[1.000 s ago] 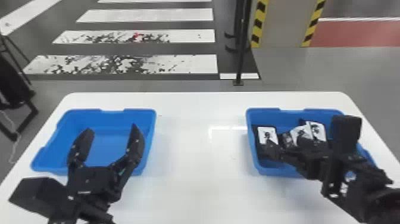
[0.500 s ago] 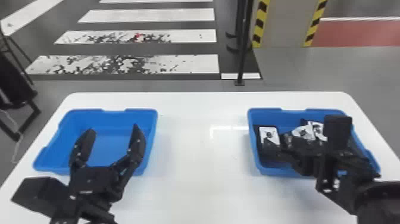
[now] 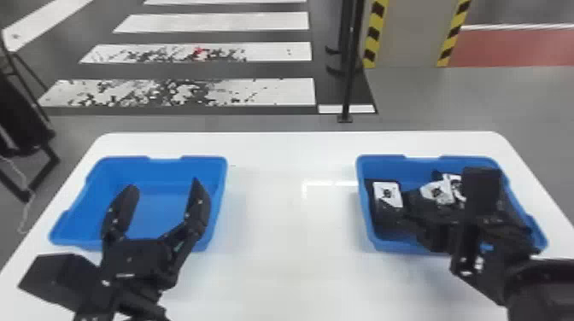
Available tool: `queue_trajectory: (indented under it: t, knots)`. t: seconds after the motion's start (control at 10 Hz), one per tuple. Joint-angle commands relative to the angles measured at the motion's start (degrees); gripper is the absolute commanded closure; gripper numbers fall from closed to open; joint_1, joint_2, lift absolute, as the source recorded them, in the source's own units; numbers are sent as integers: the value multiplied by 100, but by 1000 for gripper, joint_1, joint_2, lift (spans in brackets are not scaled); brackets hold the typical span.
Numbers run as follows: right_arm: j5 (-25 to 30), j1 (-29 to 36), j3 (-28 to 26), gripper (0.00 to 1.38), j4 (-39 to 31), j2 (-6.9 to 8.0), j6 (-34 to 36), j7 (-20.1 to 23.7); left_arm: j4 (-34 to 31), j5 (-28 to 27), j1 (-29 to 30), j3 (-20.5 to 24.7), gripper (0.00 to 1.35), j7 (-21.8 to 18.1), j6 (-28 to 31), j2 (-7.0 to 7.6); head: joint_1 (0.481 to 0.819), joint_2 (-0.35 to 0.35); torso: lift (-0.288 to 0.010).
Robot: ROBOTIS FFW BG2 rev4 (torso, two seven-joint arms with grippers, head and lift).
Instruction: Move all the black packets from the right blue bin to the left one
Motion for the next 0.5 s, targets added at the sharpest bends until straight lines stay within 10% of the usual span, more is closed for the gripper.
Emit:
queue_trajectory:
  t: [0.0,0.4]
  knots:
    - [-34,-119,47,282,262,-9,-135,64,0,0,-2,-11,137,-9,0,0,695,48,-168]
    - [-114,-260,230,476,515,-44,34,152,56,0,-16,-11,137,-26,-14,0,695,64,-168]
